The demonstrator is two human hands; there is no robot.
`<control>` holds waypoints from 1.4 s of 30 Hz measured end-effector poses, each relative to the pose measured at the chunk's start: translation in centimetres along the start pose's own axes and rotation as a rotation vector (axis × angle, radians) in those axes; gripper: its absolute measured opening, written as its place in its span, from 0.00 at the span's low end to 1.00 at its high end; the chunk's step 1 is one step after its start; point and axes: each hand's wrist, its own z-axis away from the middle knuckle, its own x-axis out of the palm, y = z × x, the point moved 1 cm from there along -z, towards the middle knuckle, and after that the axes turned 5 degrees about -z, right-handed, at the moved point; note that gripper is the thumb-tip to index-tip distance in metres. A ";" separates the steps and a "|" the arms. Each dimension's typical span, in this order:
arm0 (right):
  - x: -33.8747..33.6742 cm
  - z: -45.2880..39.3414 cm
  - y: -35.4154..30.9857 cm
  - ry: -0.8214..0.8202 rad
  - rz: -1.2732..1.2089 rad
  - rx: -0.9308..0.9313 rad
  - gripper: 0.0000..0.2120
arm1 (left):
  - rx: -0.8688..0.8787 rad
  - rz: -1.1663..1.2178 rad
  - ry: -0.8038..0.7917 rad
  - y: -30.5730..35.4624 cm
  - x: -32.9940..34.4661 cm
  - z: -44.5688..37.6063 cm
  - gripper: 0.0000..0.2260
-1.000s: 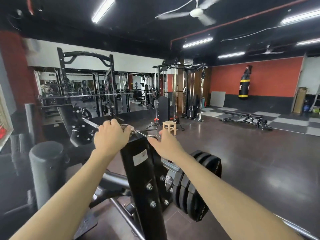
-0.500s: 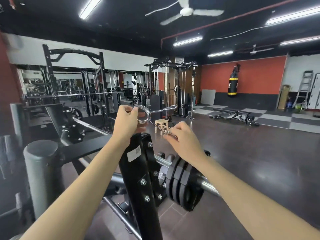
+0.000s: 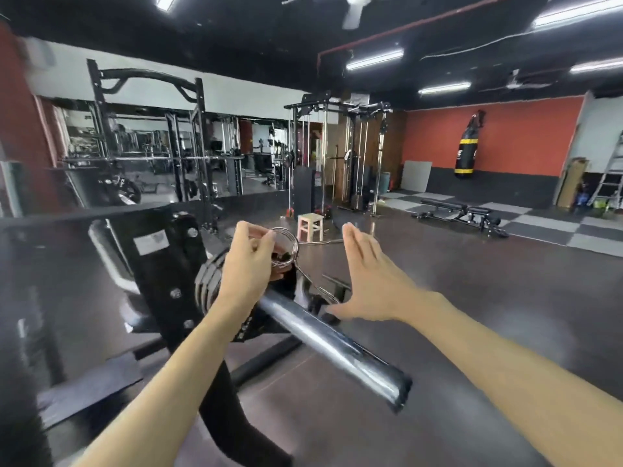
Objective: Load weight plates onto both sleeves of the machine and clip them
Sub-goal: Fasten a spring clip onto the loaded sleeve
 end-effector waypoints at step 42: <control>10.7 14.4 16.2 0.355 0.023 -0.491 0.43 | -0.963 0.383 -0.146 -0.9 15.1 21.2 0.22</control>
